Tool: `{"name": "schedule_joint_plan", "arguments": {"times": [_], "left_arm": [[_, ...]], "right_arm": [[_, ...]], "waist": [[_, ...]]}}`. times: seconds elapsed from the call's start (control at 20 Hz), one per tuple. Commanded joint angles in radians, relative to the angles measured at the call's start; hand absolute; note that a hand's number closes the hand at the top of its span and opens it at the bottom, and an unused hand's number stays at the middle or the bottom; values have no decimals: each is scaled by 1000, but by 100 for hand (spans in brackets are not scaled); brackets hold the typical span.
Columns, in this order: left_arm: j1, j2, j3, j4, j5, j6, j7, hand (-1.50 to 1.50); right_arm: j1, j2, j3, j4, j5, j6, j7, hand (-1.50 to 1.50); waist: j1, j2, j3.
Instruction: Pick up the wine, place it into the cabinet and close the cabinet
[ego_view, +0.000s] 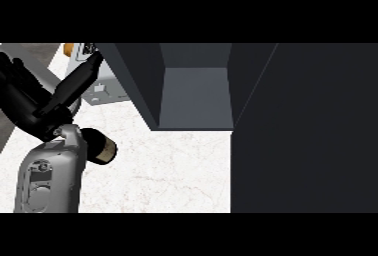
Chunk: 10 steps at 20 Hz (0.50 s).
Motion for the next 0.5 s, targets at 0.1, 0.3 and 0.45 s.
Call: {"name": "schedule_joint_plan", "arguments": {"times": [0.1, 0.3, 0.45], "left_arm": [[88, 9, 3, -43, 11, 13, 10, -150], [125, -4, -23, -76, -38, 69, 43, -150], [109, -6, -20, -34, -61, 85, 57, -150]], "right_arm": [[-15, 0, -15, -52, -23, -11, 70, -150], [1, 28, 2, -22, 6, 15, 19, -150], [-40, 49, 41, -31, 51, -17, 49, -150]], "waist": [[0, 0, 0], [0, 1, 0], [-1, 1, 0]]}}
